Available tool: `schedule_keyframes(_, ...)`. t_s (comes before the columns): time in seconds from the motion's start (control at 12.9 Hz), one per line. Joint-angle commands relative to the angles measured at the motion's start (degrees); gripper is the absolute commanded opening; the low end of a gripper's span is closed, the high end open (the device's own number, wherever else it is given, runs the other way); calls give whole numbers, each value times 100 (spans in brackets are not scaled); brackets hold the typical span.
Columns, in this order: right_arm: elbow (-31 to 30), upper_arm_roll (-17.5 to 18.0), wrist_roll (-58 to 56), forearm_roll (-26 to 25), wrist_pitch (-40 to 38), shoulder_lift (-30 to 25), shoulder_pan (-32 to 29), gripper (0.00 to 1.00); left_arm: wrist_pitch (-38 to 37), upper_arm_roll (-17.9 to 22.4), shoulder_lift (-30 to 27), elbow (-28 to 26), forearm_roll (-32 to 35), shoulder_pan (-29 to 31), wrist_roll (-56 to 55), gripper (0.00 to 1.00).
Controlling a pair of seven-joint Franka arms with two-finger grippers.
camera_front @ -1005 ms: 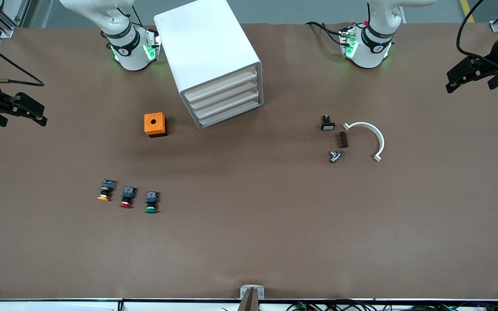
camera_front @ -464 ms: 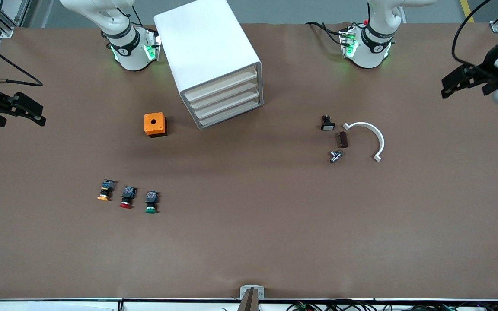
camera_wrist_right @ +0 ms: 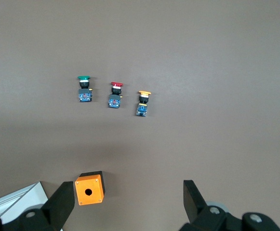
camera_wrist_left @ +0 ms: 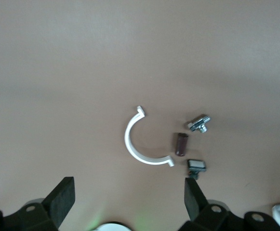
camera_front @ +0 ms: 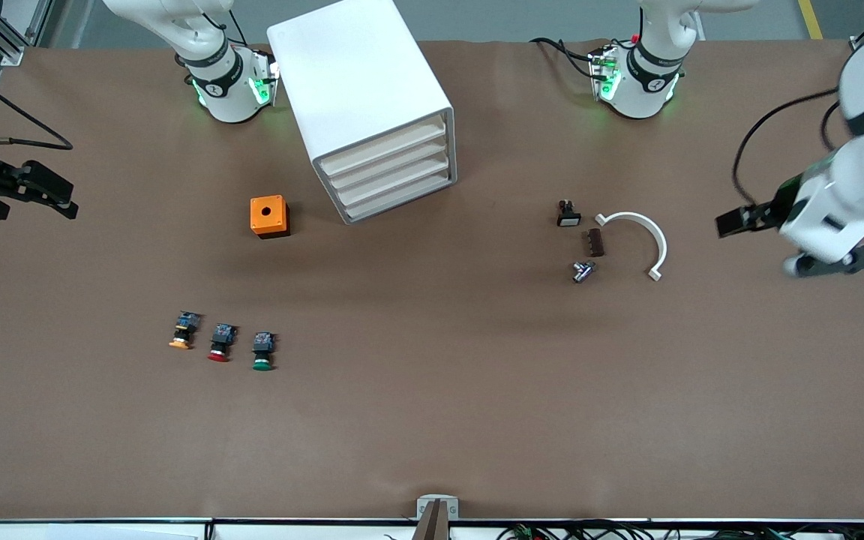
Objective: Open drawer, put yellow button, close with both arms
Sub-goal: 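Move the left gripper toward the front of the white drawer unit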
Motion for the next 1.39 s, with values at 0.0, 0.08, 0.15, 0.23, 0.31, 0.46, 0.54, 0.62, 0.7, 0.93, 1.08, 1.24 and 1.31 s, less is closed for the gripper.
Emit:
schedule_keyframes(0.0,88,15,-72,-48,-82,19,-71,100,368,1,666,191,-476,-323,-1425,100)
schedule_keyframes(0.08,80,15,-72,-48,-91,10,-62,100,500,1,860,191,-766,-428,-1926,100)
schedule_keyframes(0.15,71,15,-72,-48,-91,10,-62,100,571,1,1027,191,-934,-516,-2271,100)
schedule_keyframes(0.23,79,15,-72,-48,-82,10,-62,100,589,1,1124,191,-970,-726,-2648,100)
schedule_keyframes(0.31,62,15,-72,-40,-82,10,-62,100,590,9,1221,200,-953,-937,-3087,100)
schedule_keyframes(0.46,53,15,-72,-39,-82,10,-62,100,581,18,1572,557,-883,-1315,-4281,100)
schedule_keyframes(0.54,53,15,-72,-39,-73,10,-62,100,563,18,1643,612,-891,-1395,-4618,100)
schedule_keyframes(0.62,71,15,-37,-57,-21,45,-53,100,494,10,1644,604,-909,-1492,-4986,100)
schedule_keyframes(0.7,79,15,-28,-40,-12,80,-70,100,206,10,1635,586,-900,-1676,-5364,100)
schedule_keyframes(0.93,18,15,-71,57,6,212,-193,100,-166,1,1722,613,-962,-2072,-7085,100)
schedule_keyframes(1.08,9,24,-220,57,-38,483,-176,100,-184,1,1924,613,-988,-2336,-8122,100)
schedule_keyframes(1.24,-8,24,-485,66,-12,817,-185,100,-219,-8,2022,586,-1189,-2381,-9178,100)
schedule_keyframes(1.31,-26,24,-476,170,14,1001,-194,100,-228,-17,2083,595,-1347,-2381,-9304,100)
